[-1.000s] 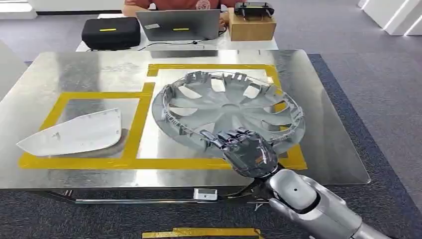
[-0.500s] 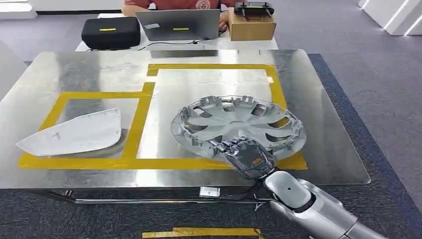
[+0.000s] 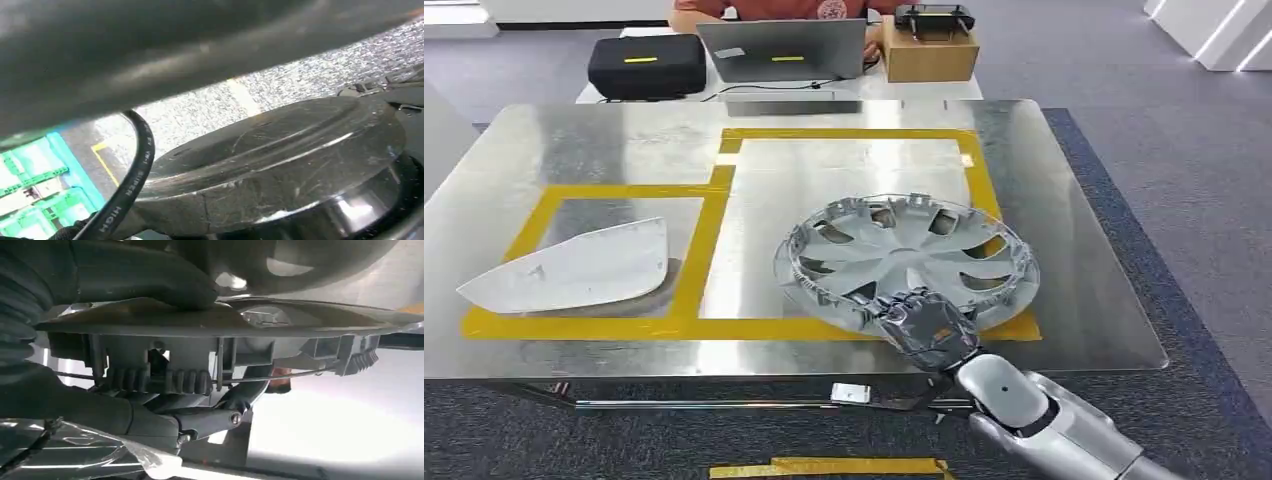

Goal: Take the parts from the cabinet and place them on the table.

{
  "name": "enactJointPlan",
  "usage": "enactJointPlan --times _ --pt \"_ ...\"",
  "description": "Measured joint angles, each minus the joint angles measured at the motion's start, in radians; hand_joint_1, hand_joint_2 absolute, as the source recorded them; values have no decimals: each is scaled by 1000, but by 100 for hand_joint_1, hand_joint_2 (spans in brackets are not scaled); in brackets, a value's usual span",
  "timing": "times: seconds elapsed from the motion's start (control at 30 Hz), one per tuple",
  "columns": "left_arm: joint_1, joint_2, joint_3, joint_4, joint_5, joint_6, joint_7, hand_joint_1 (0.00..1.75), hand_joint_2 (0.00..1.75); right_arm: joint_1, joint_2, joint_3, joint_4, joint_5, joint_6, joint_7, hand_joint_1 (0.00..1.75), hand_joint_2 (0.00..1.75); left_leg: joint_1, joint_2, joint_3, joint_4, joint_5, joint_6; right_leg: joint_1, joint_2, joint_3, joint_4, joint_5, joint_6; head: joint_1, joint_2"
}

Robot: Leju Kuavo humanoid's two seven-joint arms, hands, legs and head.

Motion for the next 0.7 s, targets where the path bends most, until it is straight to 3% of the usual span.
enactJointPlan --times 0.1,0.13,0.37,0.47,0.57,0.7 --pt "0 0 0 0 -8 0 3 0 175 7 0 -3 -1 14 -35 -14 0 0 0 0 0 0 0 0 0 0 0 0 0 0 0 0" --pt "1 0 0 0 -8 0 6 0 0 9 0 -3 -2 19 -44 -17 0 0 0 0 0 0 0 0 0 0 0 0 0 0 0 0" --pt "1 -2 5 0 -6 14 -8 0 0 40 0 -26 -61 126 -192 0 0 0 0 0 0 0 0 0 0 0 0 0 0 0 0 0" --pt "1 -3 5 0 -9 14 -12 0 0 59 0 -50 -127 167 -216 -5 0 0 0 0 0 0 0 0 0 0 0 0 0 0 0 0" --pt "1 -3 6 0 -11 14 -13 0 0 66 2 -87 -207 170 -230 -31 0 0 0 0 0 0 0 0 0 0 0 0 0 0 0 0" --pt "2 -4 6 0 -13 15 -18 0 0 98 26 -161 -329 170 -232 -152 0 0 0 0 0 0 0 0 0 0 0 0 0 0 0 0"
